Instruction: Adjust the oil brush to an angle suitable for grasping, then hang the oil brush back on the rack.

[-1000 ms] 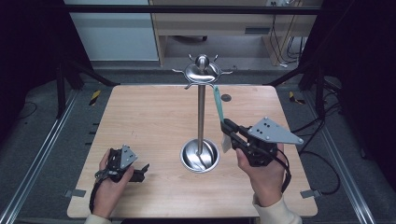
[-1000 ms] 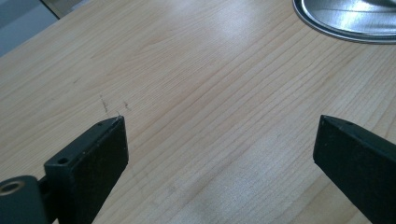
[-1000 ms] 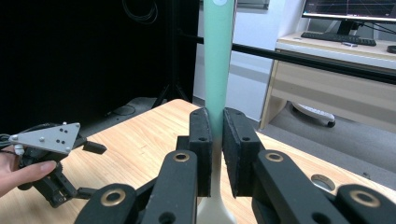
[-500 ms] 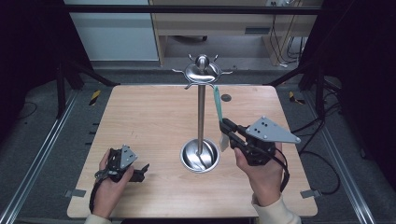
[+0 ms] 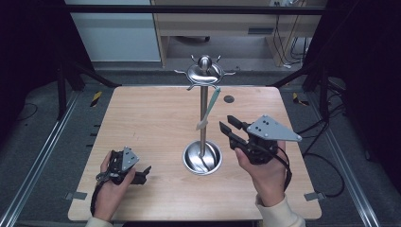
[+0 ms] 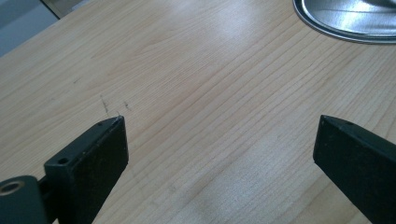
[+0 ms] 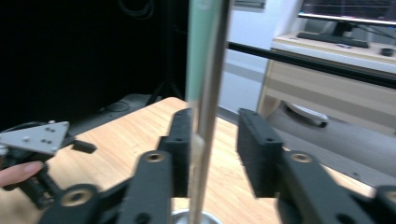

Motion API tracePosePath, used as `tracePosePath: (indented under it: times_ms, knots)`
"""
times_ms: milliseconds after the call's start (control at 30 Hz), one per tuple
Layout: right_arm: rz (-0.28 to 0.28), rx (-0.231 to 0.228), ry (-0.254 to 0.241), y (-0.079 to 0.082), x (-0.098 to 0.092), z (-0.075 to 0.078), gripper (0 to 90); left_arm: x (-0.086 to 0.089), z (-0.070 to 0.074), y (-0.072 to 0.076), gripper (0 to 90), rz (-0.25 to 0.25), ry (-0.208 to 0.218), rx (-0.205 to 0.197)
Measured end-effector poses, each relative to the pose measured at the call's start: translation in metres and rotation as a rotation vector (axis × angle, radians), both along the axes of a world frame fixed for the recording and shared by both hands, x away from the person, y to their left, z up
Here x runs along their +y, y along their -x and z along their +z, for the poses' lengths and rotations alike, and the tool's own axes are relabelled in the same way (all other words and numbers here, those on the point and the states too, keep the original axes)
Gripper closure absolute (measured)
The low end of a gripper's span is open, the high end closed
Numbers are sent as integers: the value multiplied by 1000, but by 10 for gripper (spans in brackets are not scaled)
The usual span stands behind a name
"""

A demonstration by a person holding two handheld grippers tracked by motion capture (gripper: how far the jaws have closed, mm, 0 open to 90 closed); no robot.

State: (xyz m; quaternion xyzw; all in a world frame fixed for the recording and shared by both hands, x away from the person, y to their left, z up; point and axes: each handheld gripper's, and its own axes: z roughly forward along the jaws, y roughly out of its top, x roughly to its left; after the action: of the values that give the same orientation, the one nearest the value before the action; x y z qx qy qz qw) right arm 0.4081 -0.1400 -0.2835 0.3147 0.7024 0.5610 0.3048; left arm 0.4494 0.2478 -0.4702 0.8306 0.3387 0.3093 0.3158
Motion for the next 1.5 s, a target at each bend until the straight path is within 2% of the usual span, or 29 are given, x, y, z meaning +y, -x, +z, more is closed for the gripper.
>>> tracePosePath:
  times_ms: [167, 300, 467, 600, 1133, 1367, 1500]
  knots:
    - [-68, 6, 10, -4, -13, 5, 466, 0, 0, 0, 28, -1, 0, 0]
    - [-115, -4, -14, -5, -32, 10, 408, 0, 0, 0, 28, -2, 0, 2]
    - [-195, 15, -44, -8, -53, 13, 316, -1, 0, 0, 28, -2, -2, 2]
    - [-232, 40, -50, -12, -62, 11, 282, -1, 0, 0, 28, -1, -1, 3]
    - [-327, 74, 10, -25, -74, 1, 164, -1, 0, 0, 28, -2, 0, 0]
    - [-356, 70, 32, -29, -83, -3, 127, 0, 0, 0, 28, -2, -7, 2]
    - [-367, 76, 28, -31, -88, -5, 110, 0, 0, 0, 28, -2, -2, 0]
